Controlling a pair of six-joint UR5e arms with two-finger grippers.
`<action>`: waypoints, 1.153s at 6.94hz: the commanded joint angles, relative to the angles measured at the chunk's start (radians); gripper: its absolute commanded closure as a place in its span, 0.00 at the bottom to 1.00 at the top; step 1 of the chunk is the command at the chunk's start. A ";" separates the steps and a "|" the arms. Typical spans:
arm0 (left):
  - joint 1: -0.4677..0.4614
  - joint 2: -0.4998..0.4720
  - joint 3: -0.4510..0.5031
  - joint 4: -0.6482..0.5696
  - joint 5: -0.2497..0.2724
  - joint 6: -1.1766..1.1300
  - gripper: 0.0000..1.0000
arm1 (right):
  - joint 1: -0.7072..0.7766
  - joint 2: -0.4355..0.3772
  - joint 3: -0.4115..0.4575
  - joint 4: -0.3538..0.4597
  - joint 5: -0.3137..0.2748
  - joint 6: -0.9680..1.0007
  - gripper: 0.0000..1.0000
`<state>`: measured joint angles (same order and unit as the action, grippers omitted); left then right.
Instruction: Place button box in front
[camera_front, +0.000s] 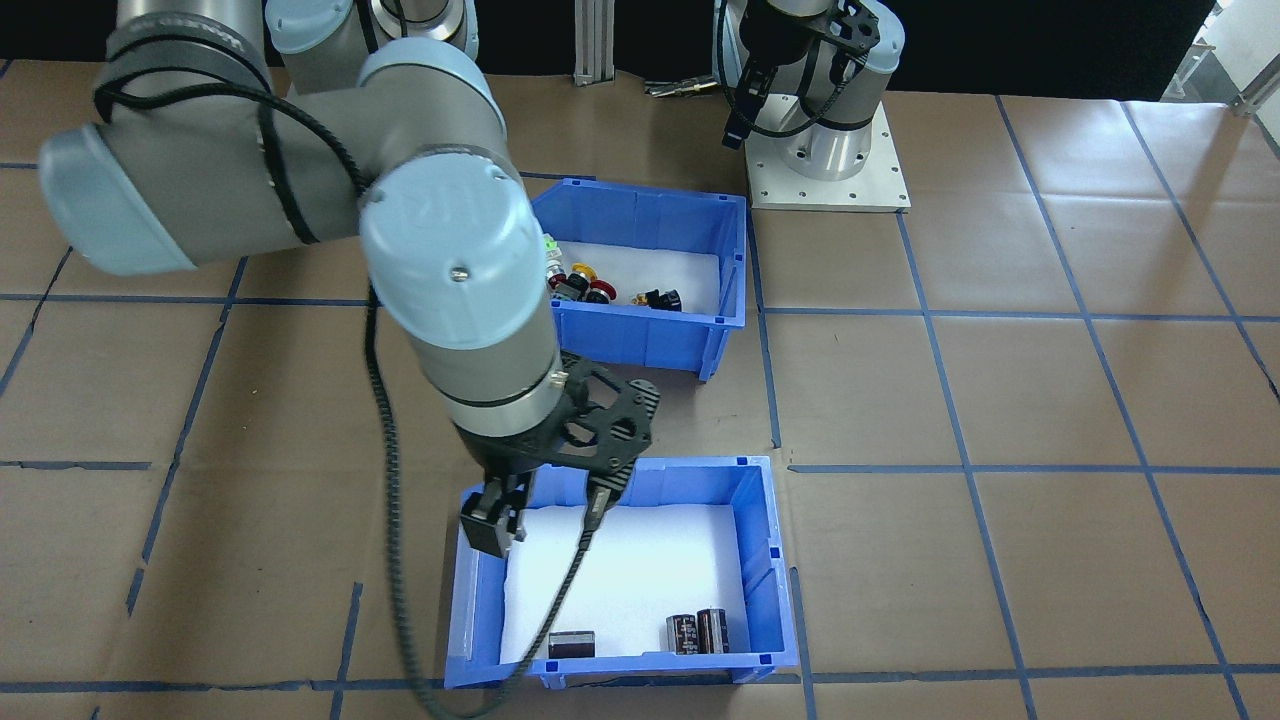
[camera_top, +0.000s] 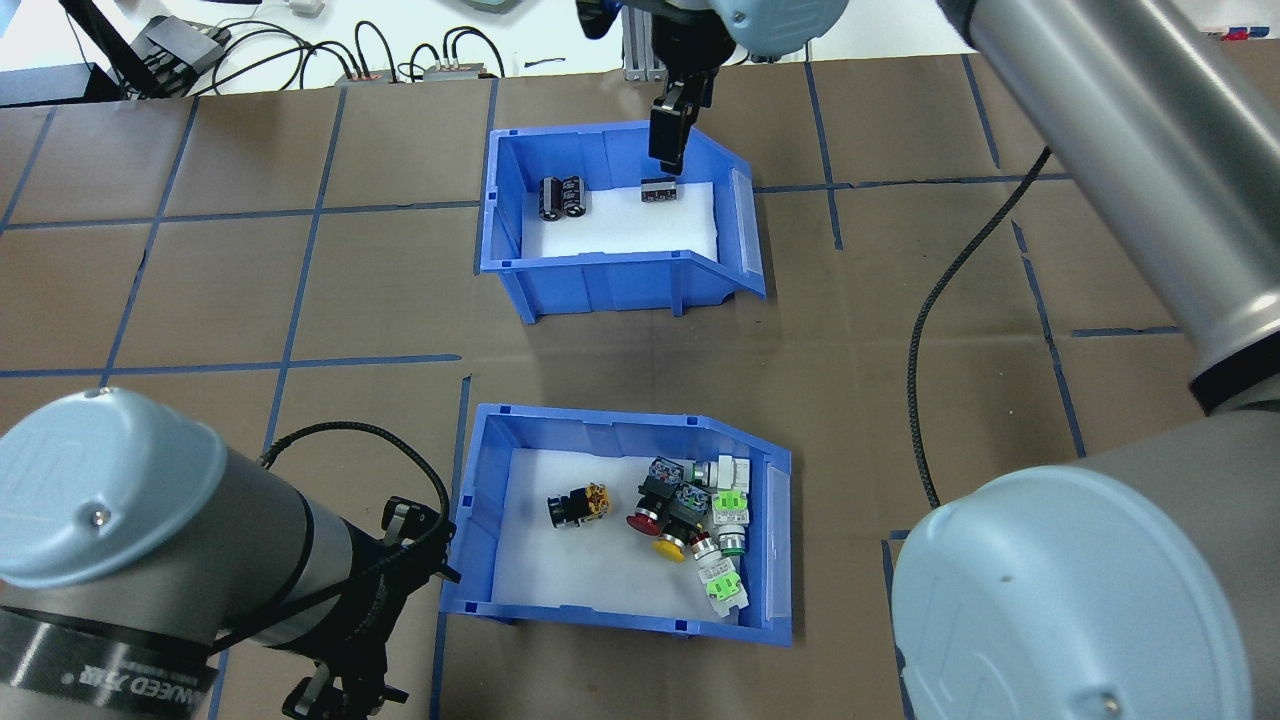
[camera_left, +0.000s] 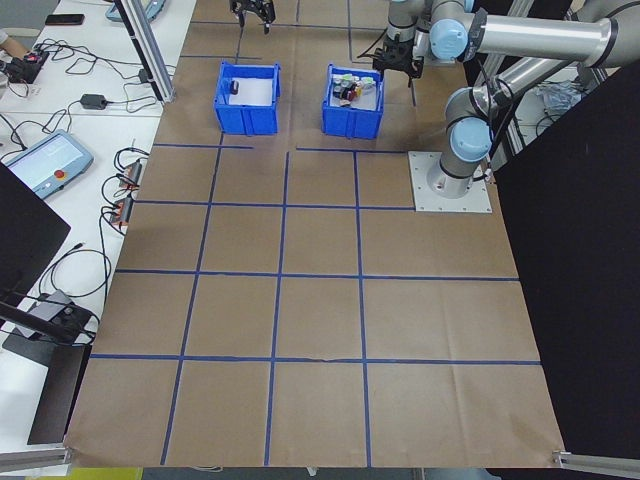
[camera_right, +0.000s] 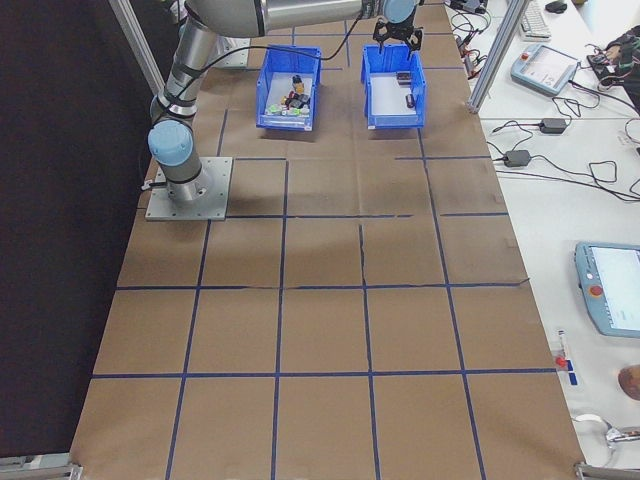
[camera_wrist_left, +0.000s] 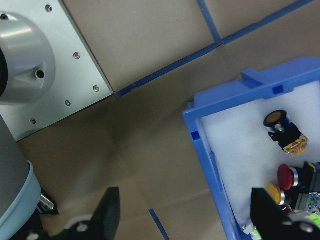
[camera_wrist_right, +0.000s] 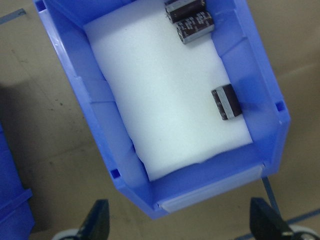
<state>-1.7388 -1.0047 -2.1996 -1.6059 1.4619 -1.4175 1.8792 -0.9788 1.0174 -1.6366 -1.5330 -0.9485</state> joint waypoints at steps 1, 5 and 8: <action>-0.065 -0.012 -0.069 0.102 -0.002 -0.095 0.06 | 0.115 0.087 -0.003 -0.080 -0.003 -0.065 0.00; -0.157 -0.118 -0.138 0.331 -0.027 -0.266 0.00 | 0.199 0.094 0.099 -0.091 -0.058 -0.136 0.00; -0.223 -0.227 -0.149 0.420 -0.028 -0.354 0.00 | 0.172 0.089 0.179 -0.252 -0.062 -0.122 0.00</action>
<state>-1.9426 -1.1980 -2.3417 -1.2055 1.4338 -1.7498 2.0604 -0.8897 1.1731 -1.8544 -1.5942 -1.0747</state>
